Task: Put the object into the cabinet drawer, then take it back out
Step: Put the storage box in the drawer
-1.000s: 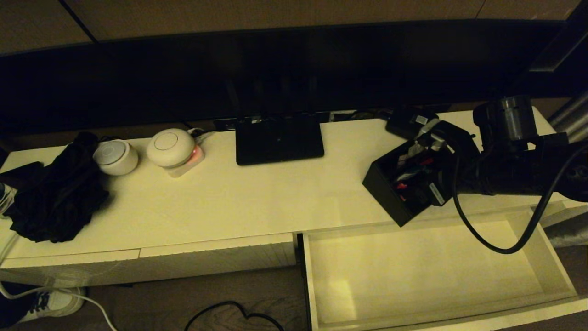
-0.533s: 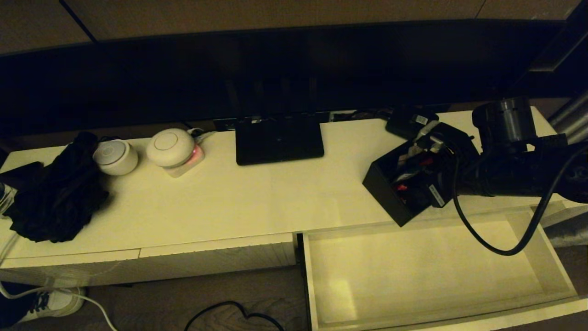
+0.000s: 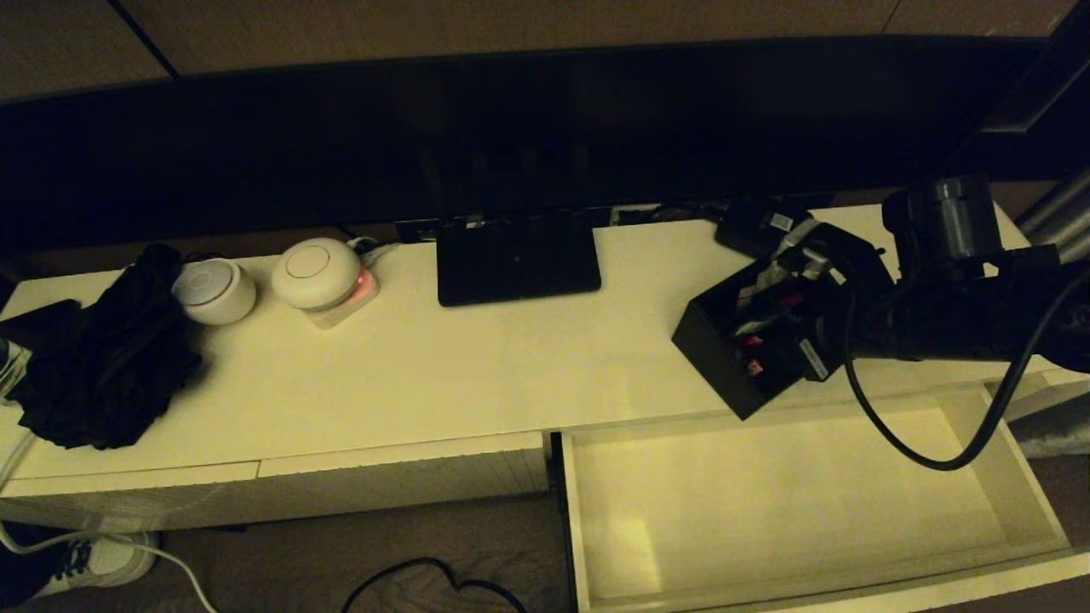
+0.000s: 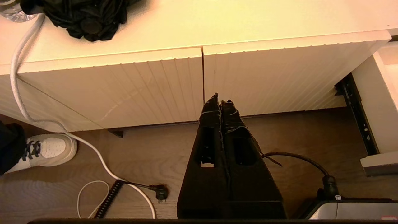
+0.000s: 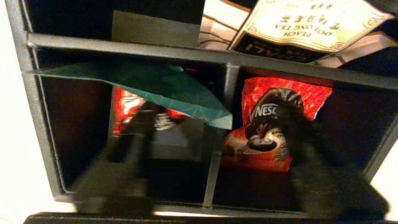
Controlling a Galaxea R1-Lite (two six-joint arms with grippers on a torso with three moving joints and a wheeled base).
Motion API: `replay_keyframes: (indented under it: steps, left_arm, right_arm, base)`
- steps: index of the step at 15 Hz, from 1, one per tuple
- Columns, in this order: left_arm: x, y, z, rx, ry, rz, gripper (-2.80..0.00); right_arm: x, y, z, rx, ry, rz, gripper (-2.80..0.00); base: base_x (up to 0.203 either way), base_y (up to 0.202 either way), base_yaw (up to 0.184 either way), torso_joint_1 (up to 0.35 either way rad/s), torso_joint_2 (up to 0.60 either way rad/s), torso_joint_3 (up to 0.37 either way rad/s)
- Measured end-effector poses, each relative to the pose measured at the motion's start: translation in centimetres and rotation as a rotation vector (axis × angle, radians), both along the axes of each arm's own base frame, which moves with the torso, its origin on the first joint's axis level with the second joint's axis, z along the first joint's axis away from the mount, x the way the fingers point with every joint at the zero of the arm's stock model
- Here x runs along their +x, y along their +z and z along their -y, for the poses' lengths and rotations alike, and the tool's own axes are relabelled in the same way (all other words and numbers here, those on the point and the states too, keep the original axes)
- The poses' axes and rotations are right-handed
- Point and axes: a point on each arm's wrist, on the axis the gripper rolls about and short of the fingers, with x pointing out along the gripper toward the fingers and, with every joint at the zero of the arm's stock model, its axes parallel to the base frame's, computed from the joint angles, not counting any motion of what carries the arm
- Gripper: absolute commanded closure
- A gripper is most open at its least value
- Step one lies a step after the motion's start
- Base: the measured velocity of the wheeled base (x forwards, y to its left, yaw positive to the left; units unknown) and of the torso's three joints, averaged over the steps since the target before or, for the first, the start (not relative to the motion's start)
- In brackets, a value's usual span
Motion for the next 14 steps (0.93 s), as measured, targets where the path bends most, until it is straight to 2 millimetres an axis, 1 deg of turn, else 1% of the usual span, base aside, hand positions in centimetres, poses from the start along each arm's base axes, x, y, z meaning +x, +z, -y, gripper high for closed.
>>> replay_keyframes:
  steps: [7, 14]
  left_arm:
    - [0.0, -0.01, 0.0, 0.0, 0.0, -0.001, 0.0]
    - [0.0, 0.0, 0.0, 0.0, 0.001, 0.0, 0.0]
  right_arm:
    - [-0.24, -0.15, 0.48, 0.016, 0.013, -0.017, 0.0]
    - [-0.71, -0.44, 0.54, 0.021, 0.026, -0.036, 0.0]
  base:
    - [0.0, 0.0, 0.0, 0.0, 0.0, 0.0]
    - [0.0, 0.0, 0.0, 0.0, 0.0, 0.0]
